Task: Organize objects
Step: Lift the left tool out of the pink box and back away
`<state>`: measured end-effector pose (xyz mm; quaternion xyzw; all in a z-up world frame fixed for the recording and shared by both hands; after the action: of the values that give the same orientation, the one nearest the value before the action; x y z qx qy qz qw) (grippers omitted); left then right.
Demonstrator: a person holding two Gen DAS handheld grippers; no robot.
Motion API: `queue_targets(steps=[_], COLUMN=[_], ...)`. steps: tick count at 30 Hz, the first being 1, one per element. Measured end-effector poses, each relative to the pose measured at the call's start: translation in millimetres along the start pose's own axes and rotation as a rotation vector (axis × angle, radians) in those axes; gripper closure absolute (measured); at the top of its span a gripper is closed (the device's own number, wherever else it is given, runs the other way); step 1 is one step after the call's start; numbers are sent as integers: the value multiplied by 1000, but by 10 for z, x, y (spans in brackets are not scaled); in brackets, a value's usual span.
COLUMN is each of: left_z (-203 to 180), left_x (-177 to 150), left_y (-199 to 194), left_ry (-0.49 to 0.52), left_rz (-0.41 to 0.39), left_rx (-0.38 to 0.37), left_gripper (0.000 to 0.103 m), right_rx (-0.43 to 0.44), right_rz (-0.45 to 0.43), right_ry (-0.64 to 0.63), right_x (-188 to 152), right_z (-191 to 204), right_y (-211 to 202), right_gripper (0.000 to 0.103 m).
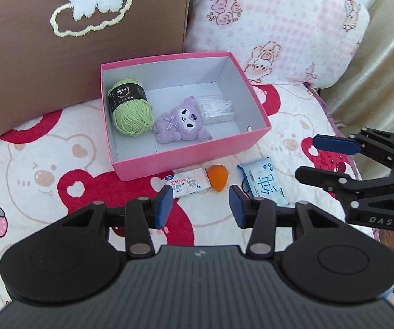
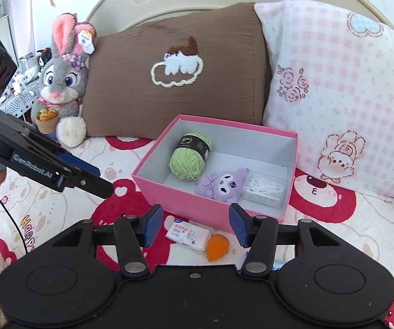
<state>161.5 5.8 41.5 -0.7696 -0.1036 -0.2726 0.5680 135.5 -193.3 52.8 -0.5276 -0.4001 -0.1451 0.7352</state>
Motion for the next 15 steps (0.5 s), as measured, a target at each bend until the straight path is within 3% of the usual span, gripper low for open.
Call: queue_targets(steps=[15], left_z=[-24], left_x=[-310], left_y=[-145], left_ry=[32], left_rz=[1], left_rx=[-18], left_gripper=[51], right_rx=[33], right_rz=[23], right_ry=[-42], right_x=[-267], right_z=[337], right_y=[-104], right_gripper=[32])
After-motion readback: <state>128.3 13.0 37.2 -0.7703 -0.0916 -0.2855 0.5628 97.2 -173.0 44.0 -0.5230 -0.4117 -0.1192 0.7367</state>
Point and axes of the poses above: each gripper's, at about its wrist camera, not at the fingertips, and y roughly the way its jaws point, z to its left, x to its top, the point moved 4 cm from there along y, roughly the way its jaws point, and after that the axes turned 3 degrees about y, right-handed, at the moved point
